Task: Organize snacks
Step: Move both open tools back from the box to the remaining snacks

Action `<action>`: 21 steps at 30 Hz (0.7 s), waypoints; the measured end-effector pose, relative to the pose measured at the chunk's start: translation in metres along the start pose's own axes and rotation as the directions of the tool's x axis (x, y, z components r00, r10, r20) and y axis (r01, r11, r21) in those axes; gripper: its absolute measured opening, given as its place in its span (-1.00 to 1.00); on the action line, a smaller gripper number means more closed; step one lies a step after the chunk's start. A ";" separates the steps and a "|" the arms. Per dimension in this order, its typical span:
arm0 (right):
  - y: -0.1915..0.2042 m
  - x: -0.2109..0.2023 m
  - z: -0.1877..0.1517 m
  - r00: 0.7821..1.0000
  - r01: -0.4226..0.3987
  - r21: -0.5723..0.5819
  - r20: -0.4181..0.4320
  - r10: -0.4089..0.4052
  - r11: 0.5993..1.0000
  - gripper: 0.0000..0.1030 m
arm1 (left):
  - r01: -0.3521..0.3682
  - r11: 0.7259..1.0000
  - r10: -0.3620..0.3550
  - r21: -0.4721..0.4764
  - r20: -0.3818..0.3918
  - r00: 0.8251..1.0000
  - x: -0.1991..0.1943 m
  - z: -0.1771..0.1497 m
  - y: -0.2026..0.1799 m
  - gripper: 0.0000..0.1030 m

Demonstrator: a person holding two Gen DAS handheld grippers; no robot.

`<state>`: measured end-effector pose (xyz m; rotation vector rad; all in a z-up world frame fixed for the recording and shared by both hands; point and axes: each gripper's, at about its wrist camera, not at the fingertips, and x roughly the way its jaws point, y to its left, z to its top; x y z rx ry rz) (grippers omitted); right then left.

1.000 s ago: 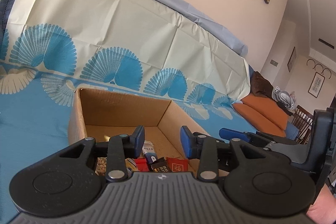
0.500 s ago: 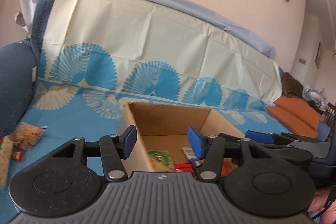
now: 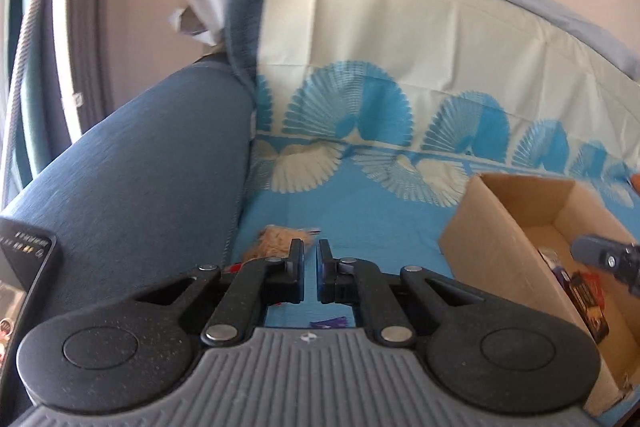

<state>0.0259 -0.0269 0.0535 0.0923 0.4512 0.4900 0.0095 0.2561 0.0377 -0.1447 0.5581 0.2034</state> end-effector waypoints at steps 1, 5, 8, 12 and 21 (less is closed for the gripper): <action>0.007 0.003 -0.001 1.000 -0.027 -0.003 -0.001 0.027 1.000 -0.46 | -0.012 0.999 0.011 -0.041 -0.017 1.000 0.001 0.002 0.011 -0.89; 0.036 0.019 -0.005 0.993 -0.116 -0.011 -0.035 0.116 0.993 -0.46 | -0.045 0.992 0.035 -0.114 -0.083 0.996 0.011 0.004 0.030 -0.89; 0.057 0.037 -0.014 0.983 -0.157 -0.012 -0.099 0.155 0.988 -0.45 | -0.059 0.992 0.046 -0.107 -0.121 0.992 0.019 0.003 0.029 -0.84; 0.080 0.065 -0.030 0.959 -0.187 -0.027 -0.220 0.177 0.982 -0.45 | -0.074 0.994 0.059 -0.085 -0.161 0.985 0.032 0.000 0.022 -0.74; 0.097 0.118 -0.063 0.894 -0.147 -0.002 -0.429 0.132 0.989 0.00 | -0.111 0.993 0.116 0.035 -0.256 0.960 0.065 -0.011 0.008 -0.53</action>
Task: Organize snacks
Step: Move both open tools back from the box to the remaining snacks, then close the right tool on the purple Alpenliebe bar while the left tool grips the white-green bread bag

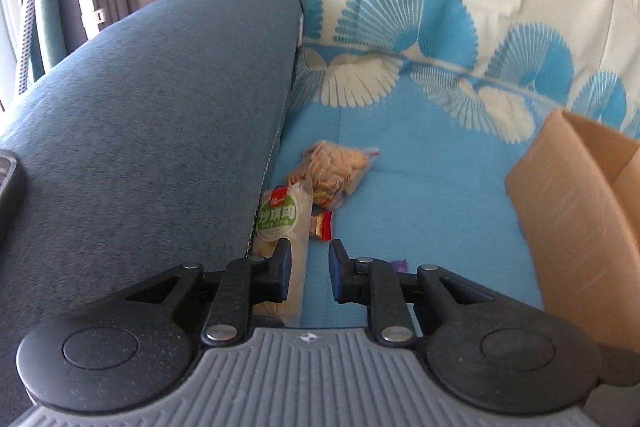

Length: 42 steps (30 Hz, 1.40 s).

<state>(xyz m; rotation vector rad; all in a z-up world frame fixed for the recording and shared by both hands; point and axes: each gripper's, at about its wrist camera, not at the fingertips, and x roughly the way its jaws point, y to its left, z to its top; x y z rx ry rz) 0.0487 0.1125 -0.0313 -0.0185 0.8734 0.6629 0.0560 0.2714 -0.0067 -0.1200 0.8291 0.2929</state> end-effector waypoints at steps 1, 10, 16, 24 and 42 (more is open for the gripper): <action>-0.001 0.005 0.001 1.000 0.003 0.011 -0.012 -0.003 1.000 0.01 | -0.008 1.000 0.008 0.022 -0.011 1.000 0.004 -0.001 -0.004 -0.48; 0.009 0.036 -0.004 0.993 0.061 -0.062 -0.100 -0.067 0.996 -0.49 | -0.111 0.981 0.121 0.162 -0.056 0.991 0.036 -0.007 -0.027 -0.38; 0.002 0.025 -0.005 0.989 0.106 -0.078 -0.100 -0.113 0.991 -0.50 | -0.201 0.949 0.225 0.244 -0.075 0.971 0.060 -0.010 -0.041 -0.35; -0.015 0.014 -0.005 0.986 0.100 -0.068 -0.130 -0.108 0.993 -0.50 | -0.305 0.860 0.356 0.410 -0.053 0.933 0.082 -0.024 -0.064 0.06; -0.031 -0.006 -0.016 0.984 0.084 -0.063 -0.155 -0.093 0.994 -0.50 | 0.241 0.913 -0.315 -0.330 -0.192 0.929 0.012 -0.033 0.011 -0.45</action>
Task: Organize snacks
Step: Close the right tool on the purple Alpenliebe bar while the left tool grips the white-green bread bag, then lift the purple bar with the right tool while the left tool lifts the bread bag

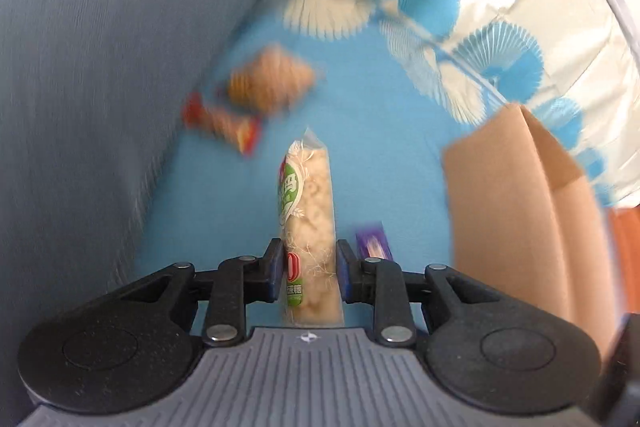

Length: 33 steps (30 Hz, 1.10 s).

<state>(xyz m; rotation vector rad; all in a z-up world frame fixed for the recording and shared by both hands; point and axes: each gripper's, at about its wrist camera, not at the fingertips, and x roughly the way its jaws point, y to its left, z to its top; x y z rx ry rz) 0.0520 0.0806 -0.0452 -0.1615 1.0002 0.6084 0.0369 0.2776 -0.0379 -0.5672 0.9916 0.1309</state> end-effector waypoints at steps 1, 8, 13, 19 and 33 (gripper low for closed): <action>-0.001 -0.001 -0.001 1.000 0.000 -0.003 -0.005 0.000 1.000 -0.50 | -0.013 1.000 0.013 -0.008 -0.017 1.000 0.000 -0.003 0.000 -0.45; -0.009 -0.006 -0.004 1.000 -0.005 0.000 -0.008 0.005 1.000 -0.44 | -0.141 0.990 0.141 -0.026 -0.008 0.990 0.000 -0.008 0.007 -0.37; -0.012 -0.005 -0.003 1.000 -0.011 0.012 0.009 0.011 1.000 -0.27 | -0.127 0.992 0.127 0.010 -0.023 0.992 0.008 -0.009 0.000 -0.17; -0.014 0.007 0.002 1.000 -0.010 0.040 0.004 0.010 0.999 -0.26 | -0.174 0.981 0.180 0.086 -0.064 0.982 0.026 -0.010 -0.015 -0.04; 0.000 0.013 0.001 0.999 0.025 -0.024 0.042 -0.024 0.999 -0.66 | -0.241 0.943 0.261 0.228 -0.057 0.964 0.039 -0.007 -0.030 -0.22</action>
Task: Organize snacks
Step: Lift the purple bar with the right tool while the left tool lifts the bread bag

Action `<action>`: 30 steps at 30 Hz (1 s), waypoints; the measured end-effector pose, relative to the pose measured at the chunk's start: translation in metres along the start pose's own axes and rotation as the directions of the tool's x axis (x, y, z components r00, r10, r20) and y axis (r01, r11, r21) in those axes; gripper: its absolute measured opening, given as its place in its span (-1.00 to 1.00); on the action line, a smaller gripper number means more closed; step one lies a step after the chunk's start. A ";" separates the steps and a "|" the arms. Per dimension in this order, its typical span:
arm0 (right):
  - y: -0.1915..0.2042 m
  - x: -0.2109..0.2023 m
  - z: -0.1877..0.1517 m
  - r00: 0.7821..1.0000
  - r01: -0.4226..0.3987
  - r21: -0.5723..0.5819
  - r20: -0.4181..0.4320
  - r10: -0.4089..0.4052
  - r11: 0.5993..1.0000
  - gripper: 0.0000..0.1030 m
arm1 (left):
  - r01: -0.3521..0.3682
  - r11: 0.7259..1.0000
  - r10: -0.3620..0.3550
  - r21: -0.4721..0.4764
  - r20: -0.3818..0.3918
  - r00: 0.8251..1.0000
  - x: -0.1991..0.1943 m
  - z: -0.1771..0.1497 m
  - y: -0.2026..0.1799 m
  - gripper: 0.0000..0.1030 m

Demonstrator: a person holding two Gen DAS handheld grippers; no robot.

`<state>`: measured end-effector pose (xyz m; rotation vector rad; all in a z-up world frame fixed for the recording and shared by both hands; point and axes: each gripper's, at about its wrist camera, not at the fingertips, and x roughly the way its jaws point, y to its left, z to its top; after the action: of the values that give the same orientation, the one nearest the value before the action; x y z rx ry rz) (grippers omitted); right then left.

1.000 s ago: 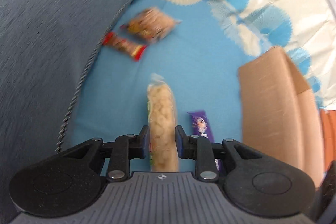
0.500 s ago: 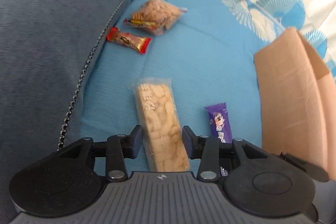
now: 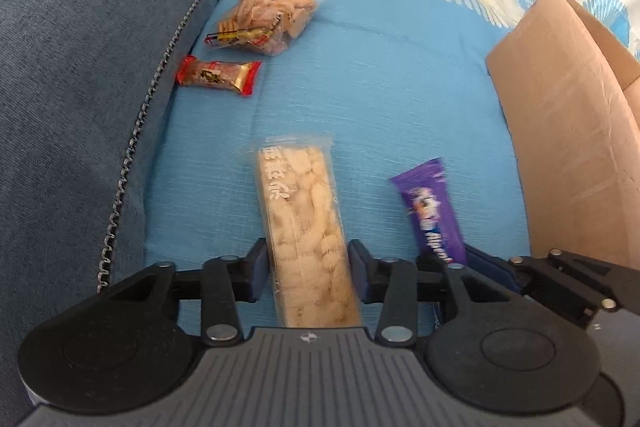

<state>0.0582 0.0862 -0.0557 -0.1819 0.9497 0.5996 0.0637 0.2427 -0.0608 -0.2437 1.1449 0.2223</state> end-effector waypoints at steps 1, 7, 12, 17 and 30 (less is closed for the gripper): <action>-0.001 -0.002 0.000 1.000 0.001 0.003 0.008 -0.001 1.000 -0.67 | -0.008 1.000 0.008 -0.004 0.007 1.000 -0.001 0.000 0.001 -0.23; -0.004 -0.004 0.001 1.000 0.006 0.021 -0.007 -0.006 1.000 -0.67 | -0.011 1.000 0.011 -0.027 0.005 1.000 -0.003 0.002 0.007 -0.23; -0.004 0.000 0.001 0.999 0.006 0.037 -0.038 -0.005 0.999 -0.64 | -0.011 1.000 0.011 -0.001 -0.003 1.000 0.000 0.002 0.002 -0.22; -0.002 0.002 0.000 0.999 0.011 0.035 -0.041 -0.010 0.999 -0.64 | -0.014 1.000 0.014 0.009 -0.005 1.000 0.003 0.002 0.001 -0.22; -0.002 0.003 0.000 0.999 0.018 0.027 -0.045 -0.016 0.999 -0.63 | -0.017 1.000 0.017 0.013 -0.005 1.000 0.005 0.001 0.001 -0.21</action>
<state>0.0609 0.0859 -0.0581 -0.1789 0.9981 0.5683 0.0664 0.2445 -0.0646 -0.2229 1.1531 0.2292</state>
